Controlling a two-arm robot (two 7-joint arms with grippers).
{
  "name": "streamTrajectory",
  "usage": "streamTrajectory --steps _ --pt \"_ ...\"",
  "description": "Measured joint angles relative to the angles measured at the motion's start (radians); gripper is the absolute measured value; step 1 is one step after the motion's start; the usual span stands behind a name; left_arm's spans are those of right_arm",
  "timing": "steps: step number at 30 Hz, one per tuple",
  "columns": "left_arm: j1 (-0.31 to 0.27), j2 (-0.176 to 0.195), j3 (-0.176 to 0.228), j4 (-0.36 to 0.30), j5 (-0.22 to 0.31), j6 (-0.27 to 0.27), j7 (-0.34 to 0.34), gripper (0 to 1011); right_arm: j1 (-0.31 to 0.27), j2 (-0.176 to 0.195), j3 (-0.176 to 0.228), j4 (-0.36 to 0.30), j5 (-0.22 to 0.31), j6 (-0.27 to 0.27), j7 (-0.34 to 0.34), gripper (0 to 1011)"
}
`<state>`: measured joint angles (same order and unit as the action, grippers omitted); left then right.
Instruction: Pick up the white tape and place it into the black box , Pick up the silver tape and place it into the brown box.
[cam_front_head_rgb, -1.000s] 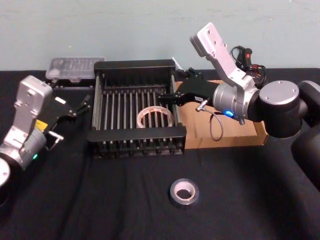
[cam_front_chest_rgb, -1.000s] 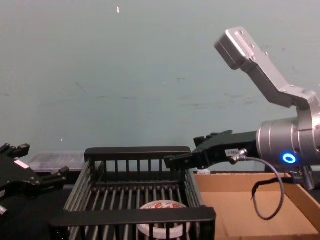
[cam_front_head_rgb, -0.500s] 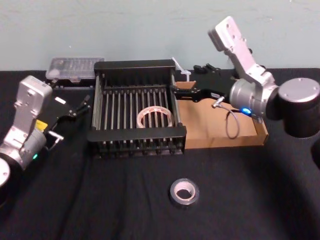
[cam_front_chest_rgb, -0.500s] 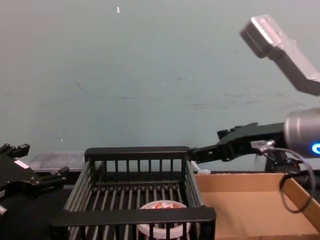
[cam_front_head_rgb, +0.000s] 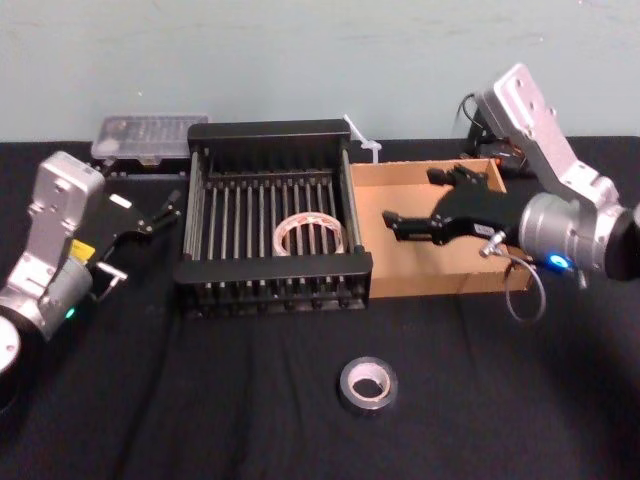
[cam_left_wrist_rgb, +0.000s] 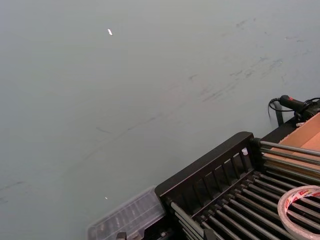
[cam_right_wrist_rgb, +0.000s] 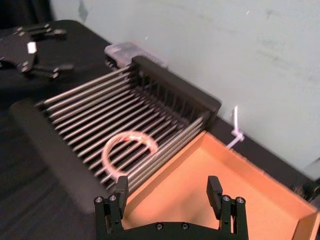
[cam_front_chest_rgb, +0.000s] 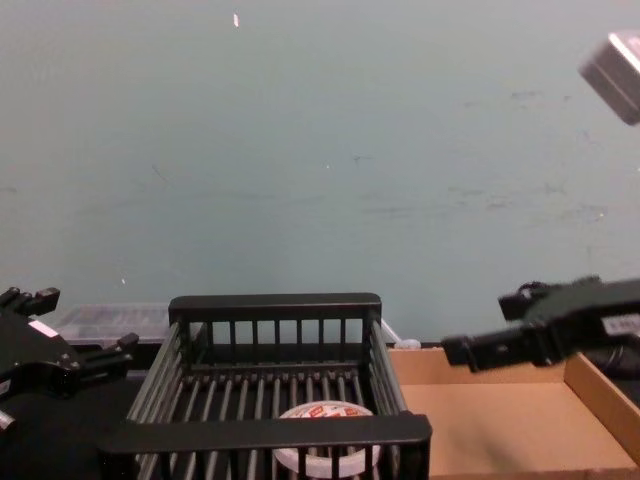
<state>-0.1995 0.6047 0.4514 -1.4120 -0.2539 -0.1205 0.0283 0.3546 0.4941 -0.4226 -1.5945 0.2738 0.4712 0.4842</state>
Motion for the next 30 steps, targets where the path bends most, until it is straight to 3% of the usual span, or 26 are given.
streamTrajectory --steps 12,21,30 --pt "0.000 0.000 0.000 0.000 0.000 0.000 0.000 1001 -0.113 0.096 0.006 -0.106 0.078 0.053 0.043 1002" --pt "0.000 0.000 0.000 0.000 0.000 0.000 0.000 1001 -0.149 0.157 -0.043 -0.145 0.100 0.058 0.088 1002" --pt "0.000 0.000 0.000 0.000 0.000 0.000 0.000 1001 -0.148 0.191 -0.090 -0.159 0.105 0.043 0.121 1003"
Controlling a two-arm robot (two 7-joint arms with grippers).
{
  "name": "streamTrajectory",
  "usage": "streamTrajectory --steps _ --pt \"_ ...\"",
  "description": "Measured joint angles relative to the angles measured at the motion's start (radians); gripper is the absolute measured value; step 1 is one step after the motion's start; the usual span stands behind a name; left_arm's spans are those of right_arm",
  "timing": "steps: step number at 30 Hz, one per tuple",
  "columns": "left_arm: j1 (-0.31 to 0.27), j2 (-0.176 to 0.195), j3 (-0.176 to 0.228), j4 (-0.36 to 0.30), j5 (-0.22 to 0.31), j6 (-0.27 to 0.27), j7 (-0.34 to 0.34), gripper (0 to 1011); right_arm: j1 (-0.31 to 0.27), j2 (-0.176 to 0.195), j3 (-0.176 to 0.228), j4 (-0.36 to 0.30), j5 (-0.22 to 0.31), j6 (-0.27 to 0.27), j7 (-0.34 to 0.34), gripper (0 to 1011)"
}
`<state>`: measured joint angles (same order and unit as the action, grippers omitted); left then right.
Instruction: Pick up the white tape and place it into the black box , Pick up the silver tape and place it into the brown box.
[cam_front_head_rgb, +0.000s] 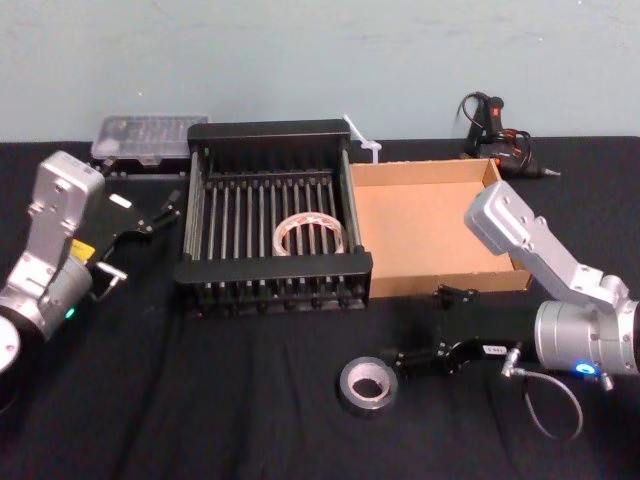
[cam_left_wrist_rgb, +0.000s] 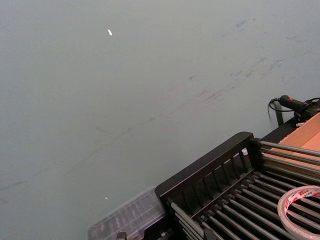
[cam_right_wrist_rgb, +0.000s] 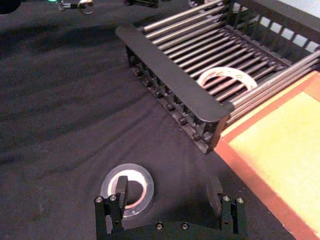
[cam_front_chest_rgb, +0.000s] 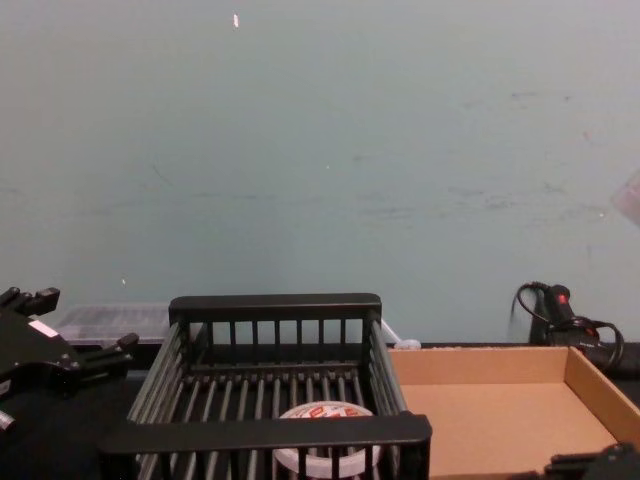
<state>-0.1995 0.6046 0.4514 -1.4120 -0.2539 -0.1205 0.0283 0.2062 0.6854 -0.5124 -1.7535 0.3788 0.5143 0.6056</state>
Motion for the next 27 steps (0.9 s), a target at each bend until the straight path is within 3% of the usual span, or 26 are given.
streamTrajectory --steps 16,27 --pt "0.000 0.000 0.000 0.000 0.000 0.000 0.000 1001 0.052 0.004 -0.093 0.042 -0.009 -0.012 0.011 1003" --pt "0.000 0.000 0.000 0.000 0.000 0.000 0.000 1001 0.081 -0.009 -0.132 0.077 -0.021 -0.020 0.013 1002"
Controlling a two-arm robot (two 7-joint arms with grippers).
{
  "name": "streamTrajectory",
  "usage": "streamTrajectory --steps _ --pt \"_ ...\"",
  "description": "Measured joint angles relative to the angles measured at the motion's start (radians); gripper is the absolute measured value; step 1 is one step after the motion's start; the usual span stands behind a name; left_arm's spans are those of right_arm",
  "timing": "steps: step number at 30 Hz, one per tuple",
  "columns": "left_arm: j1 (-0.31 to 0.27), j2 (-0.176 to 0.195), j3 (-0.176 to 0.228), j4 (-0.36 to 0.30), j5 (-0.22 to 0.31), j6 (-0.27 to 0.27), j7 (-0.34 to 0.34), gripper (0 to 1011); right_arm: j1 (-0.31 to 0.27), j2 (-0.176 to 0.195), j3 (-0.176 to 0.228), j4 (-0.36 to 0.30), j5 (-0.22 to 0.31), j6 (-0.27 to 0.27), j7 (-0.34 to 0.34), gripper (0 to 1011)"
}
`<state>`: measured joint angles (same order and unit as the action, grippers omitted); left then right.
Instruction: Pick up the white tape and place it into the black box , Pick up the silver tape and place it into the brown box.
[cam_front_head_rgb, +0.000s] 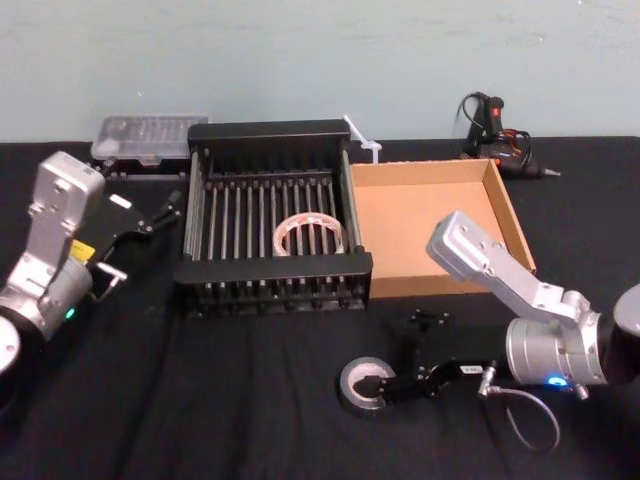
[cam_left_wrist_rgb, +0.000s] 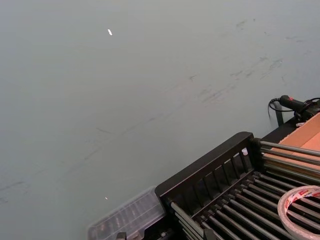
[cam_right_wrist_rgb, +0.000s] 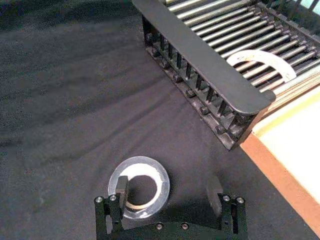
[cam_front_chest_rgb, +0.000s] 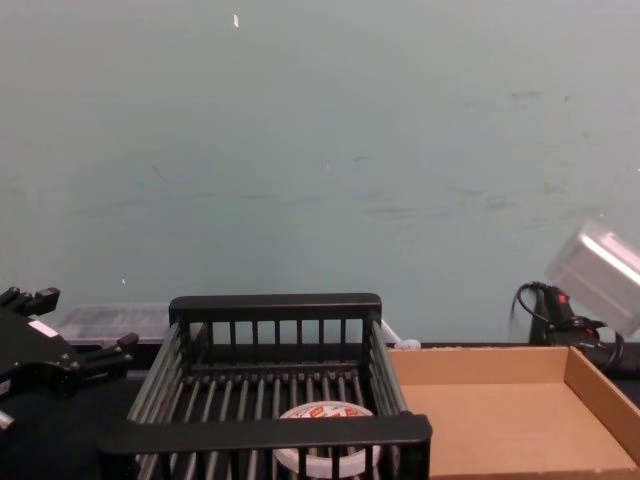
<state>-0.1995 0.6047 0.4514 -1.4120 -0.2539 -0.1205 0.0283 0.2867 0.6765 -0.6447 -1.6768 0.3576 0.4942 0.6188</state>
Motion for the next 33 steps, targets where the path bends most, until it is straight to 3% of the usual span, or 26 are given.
streamTrajectory --steps 33 --pt "0.000 0.000 0.000 0.000 0.000 0.000 0.000 1001 0.022 -0.045 -0.029 0.065 -0.028 0.006 -0.023 1002"
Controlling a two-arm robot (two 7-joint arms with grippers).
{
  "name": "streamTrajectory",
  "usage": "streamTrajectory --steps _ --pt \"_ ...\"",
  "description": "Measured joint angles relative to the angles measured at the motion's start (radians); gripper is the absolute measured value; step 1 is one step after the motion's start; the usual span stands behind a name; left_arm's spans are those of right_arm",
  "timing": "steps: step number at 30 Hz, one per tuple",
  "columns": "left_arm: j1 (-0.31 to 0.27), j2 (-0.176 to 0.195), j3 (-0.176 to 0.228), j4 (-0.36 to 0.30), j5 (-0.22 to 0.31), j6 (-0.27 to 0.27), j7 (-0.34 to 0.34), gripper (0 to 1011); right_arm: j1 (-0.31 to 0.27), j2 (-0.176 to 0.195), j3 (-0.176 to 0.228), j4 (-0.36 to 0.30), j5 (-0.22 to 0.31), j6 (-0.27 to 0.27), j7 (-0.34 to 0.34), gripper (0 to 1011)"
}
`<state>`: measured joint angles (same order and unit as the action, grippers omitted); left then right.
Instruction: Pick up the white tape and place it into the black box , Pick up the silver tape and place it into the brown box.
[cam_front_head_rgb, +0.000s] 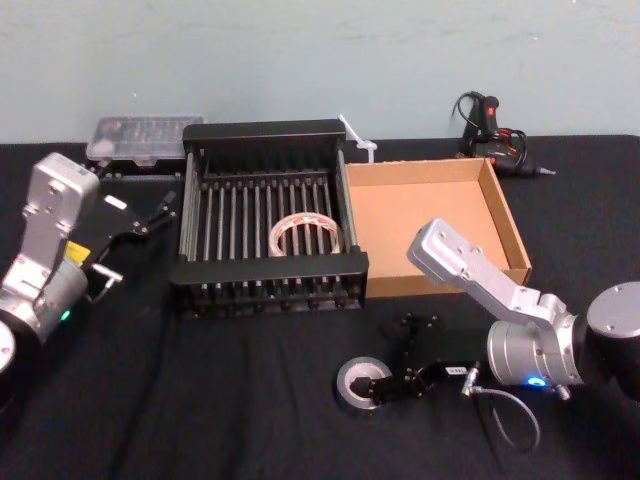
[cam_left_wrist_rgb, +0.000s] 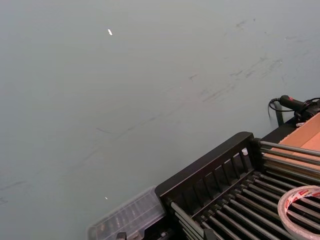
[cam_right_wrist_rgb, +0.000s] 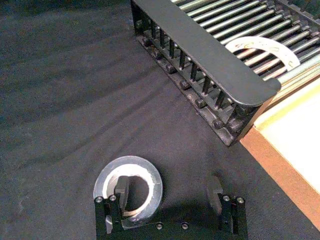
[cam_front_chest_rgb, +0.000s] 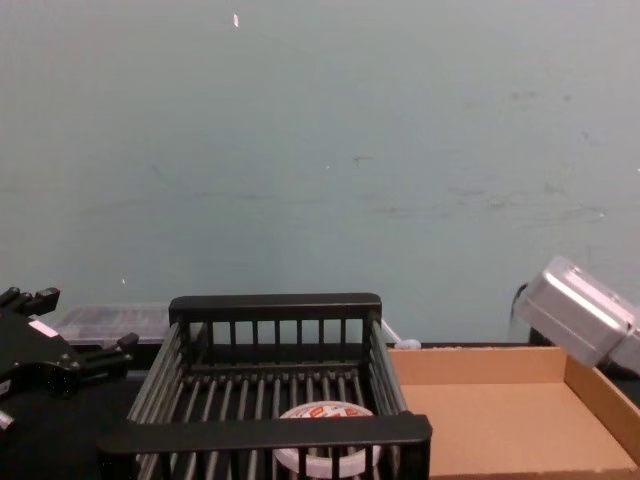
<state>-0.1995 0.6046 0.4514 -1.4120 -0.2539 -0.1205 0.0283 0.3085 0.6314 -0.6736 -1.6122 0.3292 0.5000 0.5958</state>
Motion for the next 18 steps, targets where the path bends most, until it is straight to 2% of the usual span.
streamTrajectory --steps 12,17,18 --pt "0.000 0.000 0.000 0.000 0.000 0.000 0.000 1001 0.000 0.001 0.001 0.000 0.000 0.001 0.000 993" --pt "0.000 0.000 0.000 0.000 0.000 0.000 0.000 1001 0.000 0.001 0.001 0.000 0.000 0.001 0.000 883" --pt "0.000 0.000 0.000 0.000 0.000 0.000 0.000 1001 0.000 0.001 0.001 0.000 0.000 0.001 0.000 836"
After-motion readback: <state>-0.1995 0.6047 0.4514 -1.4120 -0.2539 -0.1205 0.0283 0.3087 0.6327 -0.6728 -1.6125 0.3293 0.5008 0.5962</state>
